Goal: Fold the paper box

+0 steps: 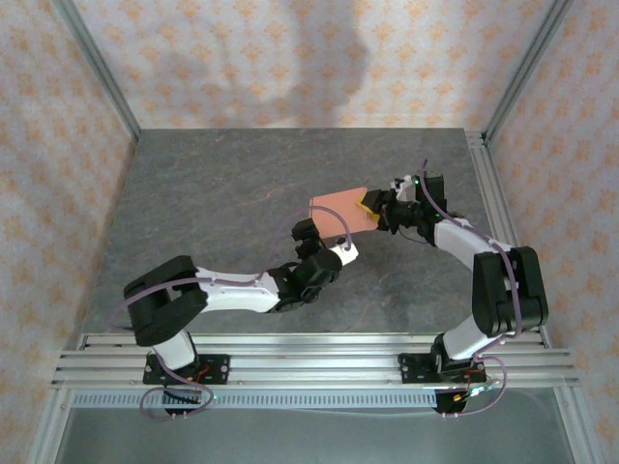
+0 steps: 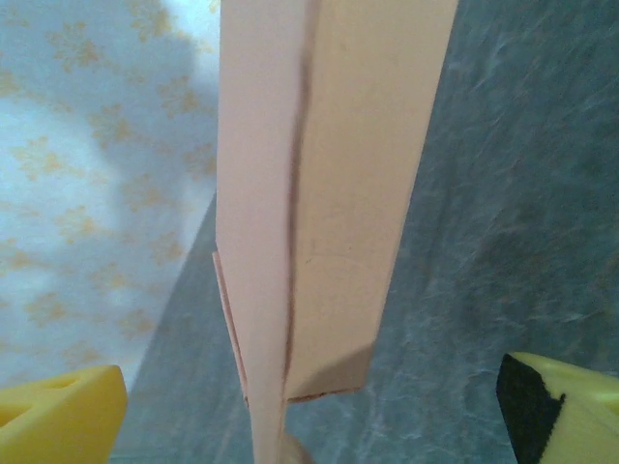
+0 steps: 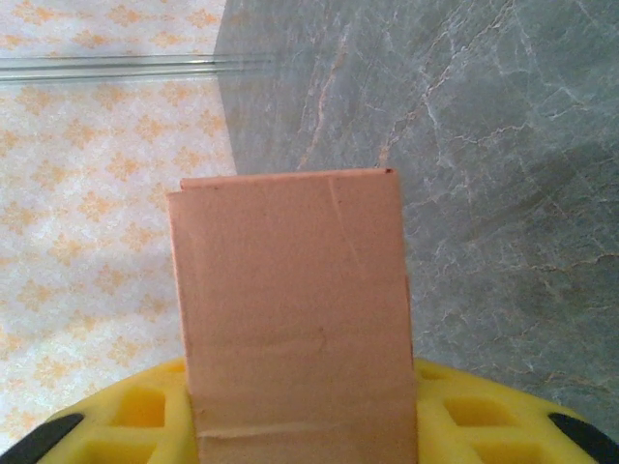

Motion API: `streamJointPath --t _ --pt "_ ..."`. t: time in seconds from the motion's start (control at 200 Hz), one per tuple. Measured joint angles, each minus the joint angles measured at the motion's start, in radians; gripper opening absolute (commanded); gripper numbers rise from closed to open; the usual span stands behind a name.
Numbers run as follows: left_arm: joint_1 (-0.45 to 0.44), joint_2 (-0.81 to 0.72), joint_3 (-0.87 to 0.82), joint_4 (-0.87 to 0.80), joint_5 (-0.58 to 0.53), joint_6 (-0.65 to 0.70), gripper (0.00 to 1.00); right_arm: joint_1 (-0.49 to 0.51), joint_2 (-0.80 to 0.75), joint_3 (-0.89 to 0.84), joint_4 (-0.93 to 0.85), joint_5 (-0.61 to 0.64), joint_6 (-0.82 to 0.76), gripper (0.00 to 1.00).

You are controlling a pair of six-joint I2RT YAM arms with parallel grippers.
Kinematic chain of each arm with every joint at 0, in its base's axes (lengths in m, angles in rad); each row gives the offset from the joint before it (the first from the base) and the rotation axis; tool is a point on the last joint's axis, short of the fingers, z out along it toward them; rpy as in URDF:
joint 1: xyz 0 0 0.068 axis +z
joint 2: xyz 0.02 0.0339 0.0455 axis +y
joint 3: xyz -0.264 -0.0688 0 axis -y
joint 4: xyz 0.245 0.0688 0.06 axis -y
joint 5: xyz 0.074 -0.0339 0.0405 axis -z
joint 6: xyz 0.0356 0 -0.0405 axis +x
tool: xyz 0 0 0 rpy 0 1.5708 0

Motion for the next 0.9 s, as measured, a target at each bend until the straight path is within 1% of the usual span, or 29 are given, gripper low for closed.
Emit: streamJointPath --t 0.13,0.215,0.37,0.385,0.465,0.556,0.651,0.676,0.801,0.851,0.901 --pt "0.003 0.056 0.007 0.102 -0.082 0.089 0.93 0.000 -0.018 -0.001 -0.006 -0.013 0.012 0.34" --pt "0.011 0.083 0.017 0.156 -0.108 0.126 0.92 0.000 -0.026 -0.001 -0.006 -0.022 0.021 0.33" --pt "0.024 0.119 0.021 0.254 -0.132 0.171 0.86 -0.005 -0.029 -0.010 -0.006 -0.028 0.037 0.32" --pt "0.025 0.122 0.021 0.263 -0.133 0.175 0.82 -0.006 -0.029 -0.011 -0.006 -0.028 0.037 0.33" --pt "0.028 0.133 0.027 0.289 -0.135 0.184 0.72 -0.008 -0.029 -0.021 -0.006 -0.029 0.048 0.32" --pt "0.036 0.145 0.036 0.300 -0.132 0.202 0.57 -0.008 -0.031 -0.024 -0.002 -0.040 0.059 0.33" --pt "0.039 0.152 0.039 0.303 -0.128 0.210 0.51 -0.008 -0.038 -0.024 0.005 -0.045 0.068 0.33" --pt "0.039 0.152 0.039 0.303 -0.127 0.210 0.49 -0.008 -0.039 -0.024 0.006 -0.045 0.070 0.34" --pt "0.039 0.152 0.040 0.293 -0.126 0.208 0.44 -0.008 -0.040 -0.024 0.012 -0.046 0.077 0.41" --pt "0.039 0.152 0.040 0.283 -0.123 0.204 0.43 -0.008 -0.040 -0.024 0.013 -0.046 0.081 0.47" --pt "0.039 0.151 0.040 0.269 -0.117 0.191 0.42 -0.007 -0.040 -0.025 0.013 -0.047 0.091 0.57"
